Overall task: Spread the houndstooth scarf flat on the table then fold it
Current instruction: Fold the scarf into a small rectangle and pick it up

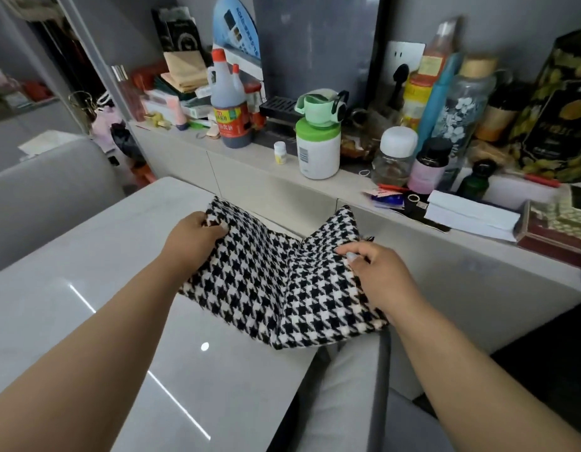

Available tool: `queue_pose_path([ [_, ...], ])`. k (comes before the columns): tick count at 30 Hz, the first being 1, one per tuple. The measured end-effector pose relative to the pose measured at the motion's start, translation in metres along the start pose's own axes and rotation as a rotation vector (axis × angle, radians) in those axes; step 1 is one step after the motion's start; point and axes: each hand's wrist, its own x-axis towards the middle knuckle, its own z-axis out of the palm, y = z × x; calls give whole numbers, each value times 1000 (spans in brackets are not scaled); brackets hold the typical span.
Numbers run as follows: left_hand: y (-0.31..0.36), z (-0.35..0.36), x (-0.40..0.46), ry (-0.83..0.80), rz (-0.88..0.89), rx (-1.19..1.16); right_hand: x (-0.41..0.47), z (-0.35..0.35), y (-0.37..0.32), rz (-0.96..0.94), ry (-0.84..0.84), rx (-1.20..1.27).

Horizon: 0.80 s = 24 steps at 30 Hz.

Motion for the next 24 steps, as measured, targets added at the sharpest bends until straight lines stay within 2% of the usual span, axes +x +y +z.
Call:
queue_pose_path([
  [7, -20, 24, 57, 18, 46, 272, 33, 21, 21, 36, -235, -105],
  [13, -28, 42, 96, 97, 95, 287, 57, 39, 37, 49, -438, -209],
  [17, -36, 61, 108, 143, 129, 306, 67, 48, 43, 53, -618, -404],
  [22, -66, 90, 92, 107, 160, 487, 81, 51, 52, 62, -562, -469],
  [24, -77, 103, 75, 88, 111, 541, 88, 54, 50, 27, -514, -465],
])
